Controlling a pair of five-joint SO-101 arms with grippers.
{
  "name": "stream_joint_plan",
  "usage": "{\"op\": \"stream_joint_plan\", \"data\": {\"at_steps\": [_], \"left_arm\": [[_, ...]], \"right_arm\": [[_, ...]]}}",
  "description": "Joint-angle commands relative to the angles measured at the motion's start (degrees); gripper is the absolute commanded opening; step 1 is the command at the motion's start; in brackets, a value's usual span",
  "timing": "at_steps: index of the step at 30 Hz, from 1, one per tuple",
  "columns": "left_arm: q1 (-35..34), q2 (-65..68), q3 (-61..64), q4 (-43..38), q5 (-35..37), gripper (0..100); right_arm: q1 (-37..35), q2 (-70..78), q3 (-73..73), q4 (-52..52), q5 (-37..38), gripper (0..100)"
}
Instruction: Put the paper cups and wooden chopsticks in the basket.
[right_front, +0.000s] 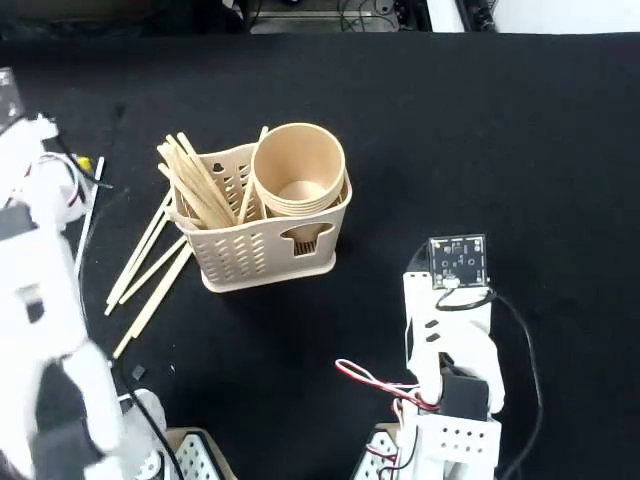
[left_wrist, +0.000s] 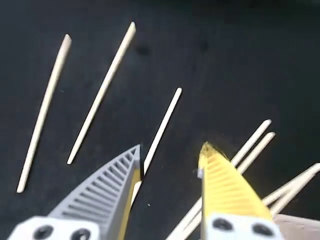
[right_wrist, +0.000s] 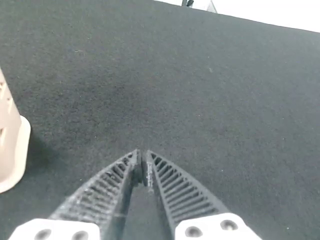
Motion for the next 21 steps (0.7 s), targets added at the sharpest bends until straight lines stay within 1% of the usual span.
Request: {"op": "stream_joint_plan", "data": {"at_steps": [1,4,6,12,16,18,20,21], "left_arm": [[-0.8,17.4,-10.3,0.4,-5.9,19],[-0.8,28.2,-18.1,5.8,-11.5,19],[-0.8,34.6,-24.0,9.7,-13.4,19],[-1.3,52.9,-41.8,19.3,-15.6,19],[-2.8,64.2,-53.2,23.7,-15.8,18],[-3.7,68.7,-58.5,25.5,-15.8,13],[-4.3,72.3,-63.9,28.7,-15.8,4],[-4.3,73.6,-66.6,30.6,-15.8,2]], "right_arm": [[-0.3,-3.7,-0.3,-0.6,0.1,2.1],[-0.3,-3.7,-0.3,-0.6,0.1,2.1],[-0.3,-3.7,-0.3,-0.6,0.1,2.1],[-0.3,-3.7,-0.3,-0.6,0.1,2.1],[-0.3,-3.7,-0.3,-0.6,0.1,2.1],[-0.3,-3.7,-0.3,-0.6,0.1,2.1],[-0.3,-3.7,-0.3,-0.6,0.1,2.1],[-0.3,-3.7,-0.3,-0.6,0.1,2.1]]}}
